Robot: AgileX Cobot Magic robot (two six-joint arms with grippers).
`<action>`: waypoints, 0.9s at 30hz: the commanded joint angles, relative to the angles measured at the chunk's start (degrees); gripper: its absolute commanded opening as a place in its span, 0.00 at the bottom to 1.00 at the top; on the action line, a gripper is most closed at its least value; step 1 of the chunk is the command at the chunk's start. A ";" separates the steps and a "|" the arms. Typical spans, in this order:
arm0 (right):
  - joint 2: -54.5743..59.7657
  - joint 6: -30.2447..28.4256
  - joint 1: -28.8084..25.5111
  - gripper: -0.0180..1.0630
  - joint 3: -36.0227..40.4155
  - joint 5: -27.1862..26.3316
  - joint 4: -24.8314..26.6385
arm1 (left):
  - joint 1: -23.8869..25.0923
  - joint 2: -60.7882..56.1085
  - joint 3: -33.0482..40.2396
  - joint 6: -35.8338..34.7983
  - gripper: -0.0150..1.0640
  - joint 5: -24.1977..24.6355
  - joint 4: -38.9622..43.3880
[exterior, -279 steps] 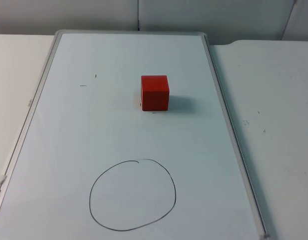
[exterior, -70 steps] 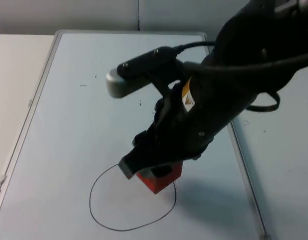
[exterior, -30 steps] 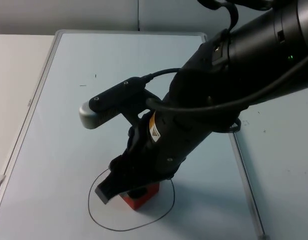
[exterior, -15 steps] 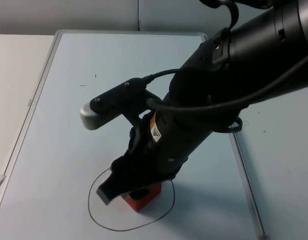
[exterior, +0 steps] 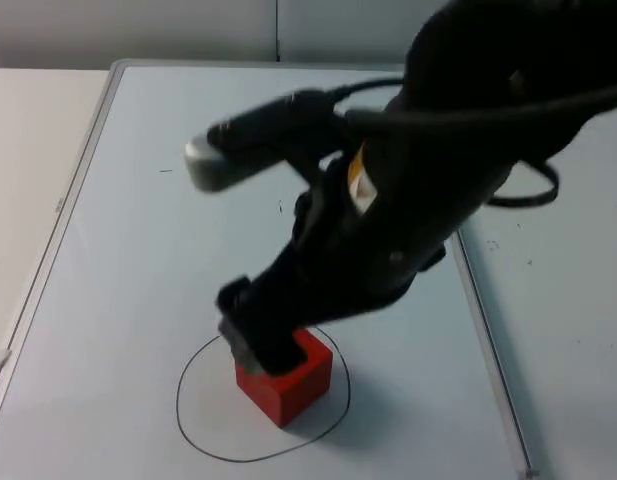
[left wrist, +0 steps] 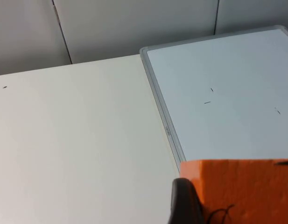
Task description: Pick up one cube with the left hand and another cube with the right hand. First place the cube in the right hand at the target position, then stack the cube in the left hand on top.
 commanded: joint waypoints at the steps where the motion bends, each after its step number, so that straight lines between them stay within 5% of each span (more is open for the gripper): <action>1: -5.36 -1.21 0.20 0.91 -0.02 0.32 0.07 | -0.47 -0.35 0.12 -0.01 0.01 -1.11 0.02; 13: -44.59 -12.33 0.20 0.91 0.81 2.49 -2.51 | -0.47 -0.35 0.12 0.24 0.01 -1.04 0.02; 17: -60.63 -12.78 0.20 0.91 8.07 6.21 -8.35 | -0.47 -0.35 0.12 0.24 0.01 -1.04 0.02; 27: -78.73 -11.30 0.20 0.91 21.40 6.88 -8.83 | -0.47 -0.35 -0.27 3.95 0.01 -1.81 -5.00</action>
